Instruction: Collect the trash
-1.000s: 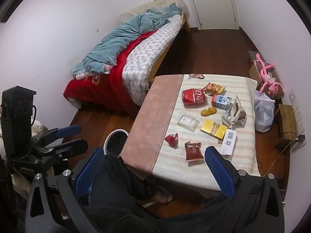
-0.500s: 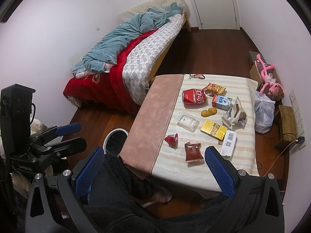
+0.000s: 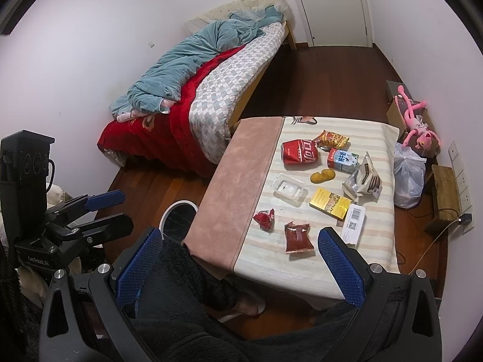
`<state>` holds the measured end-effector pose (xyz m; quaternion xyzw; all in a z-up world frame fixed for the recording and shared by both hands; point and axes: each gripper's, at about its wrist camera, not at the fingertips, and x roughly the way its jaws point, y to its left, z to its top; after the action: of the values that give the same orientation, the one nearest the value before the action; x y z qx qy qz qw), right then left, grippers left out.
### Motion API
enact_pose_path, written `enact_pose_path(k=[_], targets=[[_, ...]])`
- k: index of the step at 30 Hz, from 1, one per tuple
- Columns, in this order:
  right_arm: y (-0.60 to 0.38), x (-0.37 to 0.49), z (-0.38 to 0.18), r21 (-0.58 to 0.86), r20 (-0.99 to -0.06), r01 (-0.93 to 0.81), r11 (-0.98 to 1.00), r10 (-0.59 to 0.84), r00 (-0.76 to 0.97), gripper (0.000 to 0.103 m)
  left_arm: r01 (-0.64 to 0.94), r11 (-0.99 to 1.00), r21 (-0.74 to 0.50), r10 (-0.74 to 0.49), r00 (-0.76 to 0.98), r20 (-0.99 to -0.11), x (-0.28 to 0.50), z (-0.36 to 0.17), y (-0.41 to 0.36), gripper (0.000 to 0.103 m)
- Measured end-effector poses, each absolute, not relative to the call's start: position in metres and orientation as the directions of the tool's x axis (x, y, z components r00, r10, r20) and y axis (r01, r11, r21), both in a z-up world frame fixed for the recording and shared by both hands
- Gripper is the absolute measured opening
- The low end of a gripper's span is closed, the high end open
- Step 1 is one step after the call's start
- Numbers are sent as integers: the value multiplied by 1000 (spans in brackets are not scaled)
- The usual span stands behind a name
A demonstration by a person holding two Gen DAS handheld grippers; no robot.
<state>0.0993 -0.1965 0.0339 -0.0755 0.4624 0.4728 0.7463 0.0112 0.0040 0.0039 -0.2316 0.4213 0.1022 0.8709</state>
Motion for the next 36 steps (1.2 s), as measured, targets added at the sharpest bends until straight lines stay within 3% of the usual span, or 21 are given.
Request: enact_pose_path(k=[36], targets=[[-201,108,46,310,-756,-786,534,640,137,103,-368,875,-314,-15,629,-777,13,5,3,103]])
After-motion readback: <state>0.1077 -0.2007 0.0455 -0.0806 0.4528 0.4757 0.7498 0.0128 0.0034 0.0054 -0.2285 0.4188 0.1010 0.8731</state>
